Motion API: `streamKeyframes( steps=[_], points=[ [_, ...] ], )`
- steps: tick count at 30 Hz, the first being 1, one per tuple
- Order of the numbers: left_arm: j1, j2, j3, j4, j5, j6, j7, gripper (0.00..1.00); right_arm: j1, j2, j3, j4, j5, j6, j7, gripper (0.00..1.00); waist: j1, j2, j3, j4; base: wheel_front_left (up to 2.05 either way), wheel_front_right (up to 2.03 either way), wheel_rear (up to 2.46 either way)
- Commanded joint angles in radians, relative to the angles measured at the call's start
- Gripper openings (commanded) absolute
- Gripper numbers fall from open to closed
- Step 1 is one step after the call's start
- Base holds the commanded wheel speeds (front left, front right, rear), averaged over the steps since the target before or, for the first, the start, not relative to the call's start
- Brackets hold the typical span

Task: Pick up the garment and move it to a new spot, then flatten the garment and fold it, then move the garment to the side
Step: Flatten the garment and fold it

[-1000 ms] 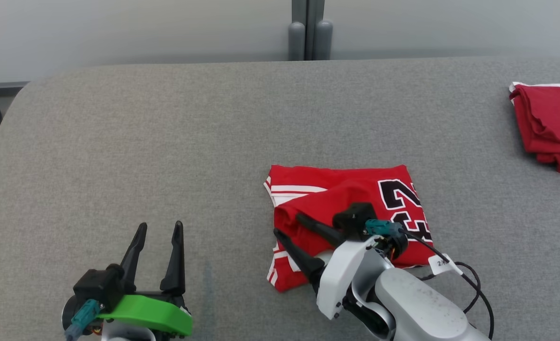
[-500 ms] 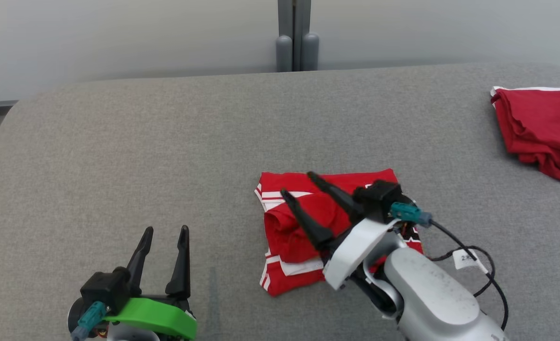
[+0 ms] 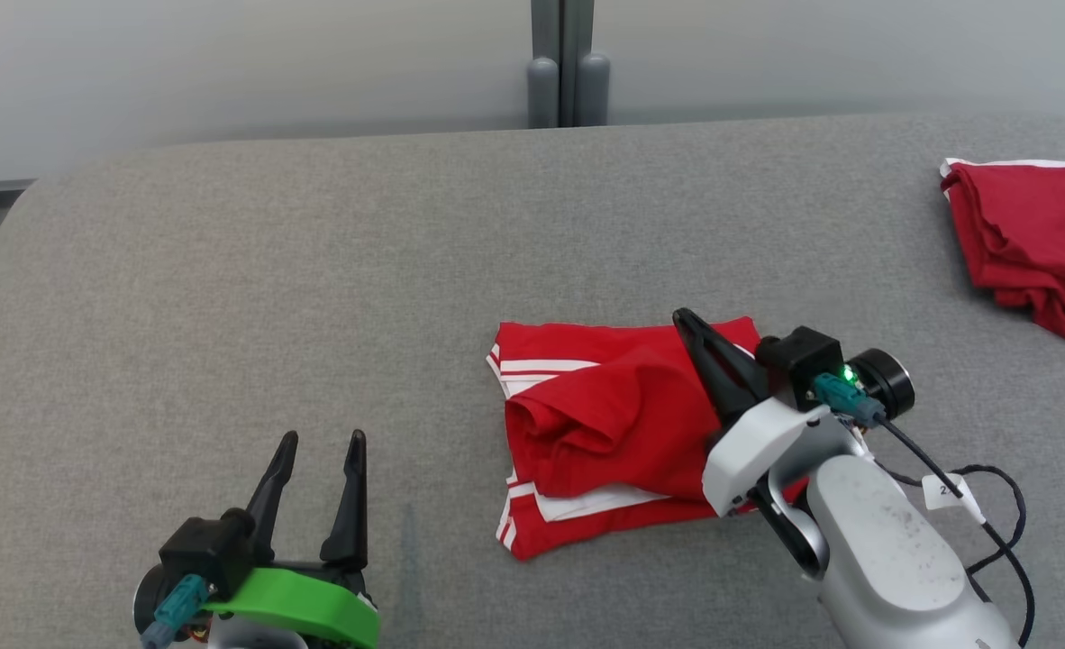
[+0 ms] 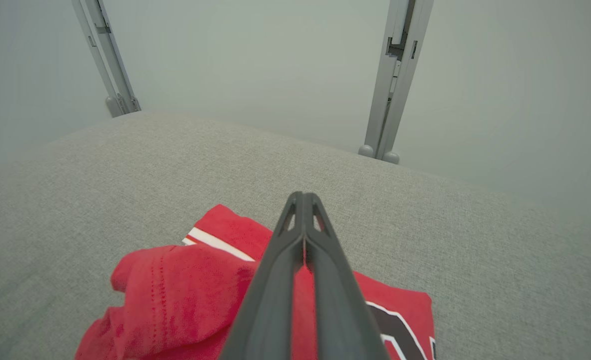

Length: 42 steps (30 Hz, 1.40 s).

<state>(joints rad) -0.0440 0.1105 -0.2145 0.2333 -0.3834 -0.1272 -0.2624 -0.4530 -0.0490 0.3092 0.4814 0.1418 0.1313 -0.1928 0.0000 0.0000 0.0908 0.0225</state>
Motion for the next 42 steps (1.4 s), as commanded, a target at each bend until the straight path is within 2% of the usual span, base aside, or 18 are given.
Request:
streamKeyframes(
  steps=[1, 12, 22, 30, 37, 42],
  points=[
    [-0.006, -0.001, 0.0, 0.0, 0.002, -0.003, -0.003, 1.0, 0.023, -0.003, -0.001, 0.019, -0.007, -0.001, -0.003, 0.0, 0.0, 0.0, 0.007, 0.007, 0.0, 0.0, 0.0],
    [-0.031, -0.002, 0.003, -0.001, 0.003, -0.004, -0.003, 1.0, 0.015, -0.004, 0.138, 0.129, 0.061, -0.001, -0.022, 0.0, 0.0, 0.0, 0.038, 0.035, 0.0, 0.0, 0.0],
    [-0.062, -0.008, -0.008, 0.006, 0.004, -0.005, -0.003, 1.0, -0.067, -0.004, 0.347, 0.206, 0.238, -0.001, -0.032, 0.0, 0.0, 0.0, 0.07, 0.074, 0.0, 0.0, 0.0],
    [-0.066, -0.011, 0.004, 0.008, 0.002, -0.005, -0.003, 1.0, -0.088, -0.004, 0.482, 0.25, 0.316, -0.001, -0.018, 0.0, 0.0, 0.0, 0.08, 0.095, 0.0, 0.0, 0.0],
    [-0.059, -0.012, 0.02, 0.001, 0.008, -0.005, -0.003, 1.0, -0.108, -0.004, 0.522, 0.245, 0.349, -0.001, -0.043, 0.0, 0.0, 0.0, 0.08, 0.073, 0.0, 0.0, 0.0],
    [-0.07, -0.006, 0.004, -0.006, 0.023, -0.005, -0.003, 1.0, -0.131, -0.004, 0.478, 0.197, 0.362, -0.001, -0.067, 0.0, 0.0, 0.0, 0.065, 0.049, 0.0, 0.0, 0.0]
  ],
)
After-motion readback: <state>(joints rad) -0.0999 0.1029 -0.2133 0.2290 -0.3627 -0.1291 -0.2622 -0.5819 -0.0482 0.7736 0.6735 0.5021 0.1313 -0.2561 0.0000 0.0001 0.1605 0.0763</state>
